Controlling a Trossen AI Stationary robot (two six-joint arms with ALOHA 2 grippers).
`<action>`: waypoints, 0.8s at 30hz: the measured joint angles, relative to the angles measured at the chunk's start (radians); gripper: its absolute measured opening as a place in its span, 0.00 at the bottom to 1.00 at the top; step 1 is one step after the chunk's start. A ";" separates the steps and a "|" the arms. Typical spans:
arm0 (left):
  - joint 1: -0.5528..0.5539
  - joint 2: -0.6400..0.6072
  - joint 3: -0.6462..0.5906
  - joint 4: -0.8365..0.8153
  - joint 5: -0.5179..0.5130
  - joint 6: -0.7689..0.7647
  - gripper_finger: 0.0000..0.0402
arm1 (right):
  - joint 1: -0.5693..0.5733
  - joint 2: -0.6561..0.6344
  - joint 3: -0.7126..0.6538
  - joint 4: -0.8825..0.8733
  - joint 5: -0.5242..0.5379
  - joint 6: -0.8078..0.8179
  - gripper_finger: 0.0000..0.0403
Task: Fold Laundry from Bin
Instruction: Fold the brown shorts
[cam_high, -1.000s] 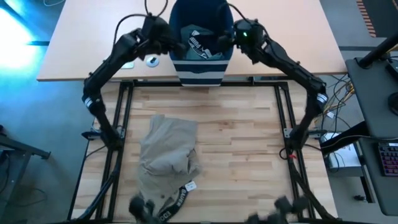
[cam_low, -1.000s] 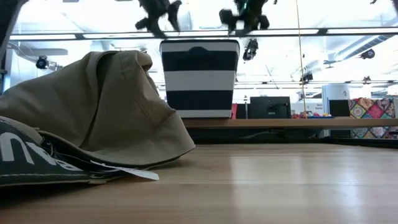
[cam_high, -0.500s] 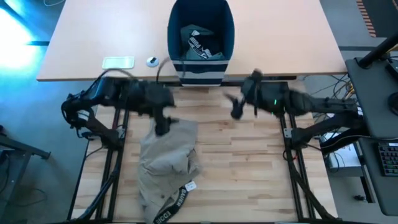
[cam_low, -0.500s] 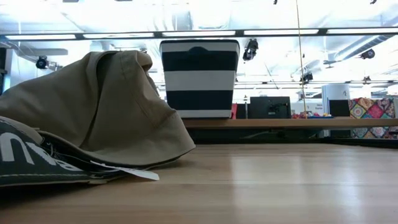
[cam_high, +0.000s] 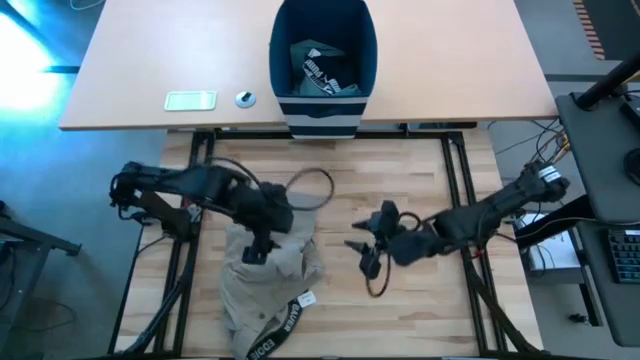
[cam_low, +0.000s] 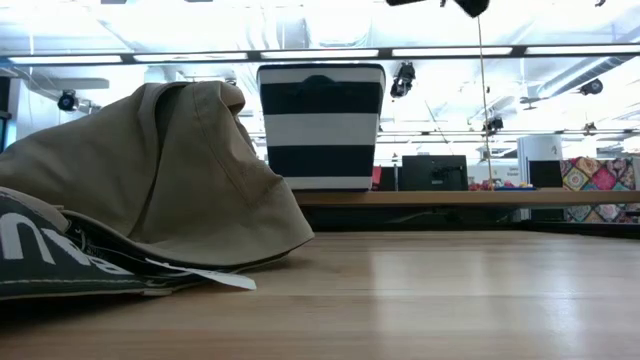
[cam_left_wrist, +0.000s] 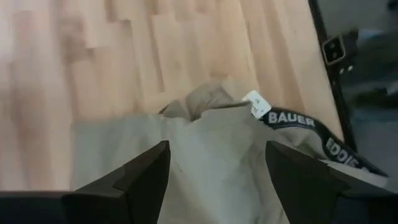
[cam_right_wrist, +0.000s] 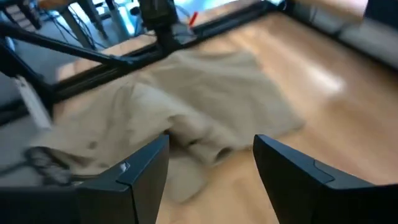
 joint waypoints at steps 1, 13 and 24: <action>-0.005 0.001 -0.049 0.057 0.016 0.004 0.61 | 0.018 0.017 0.022 -0.034 0.001 0.068 0.57; -0.075 0.101 -0.306 0.438 0.052 -0.036 0.61 | 0.240 0.209 0.344 -0.619 0.002 0.668 0.57; -0.082 0.322 -0.150 0.270 0.100 0.223 0.61 | 0.250 0.254 0.388 -0.663 -0.002 0.672 0.57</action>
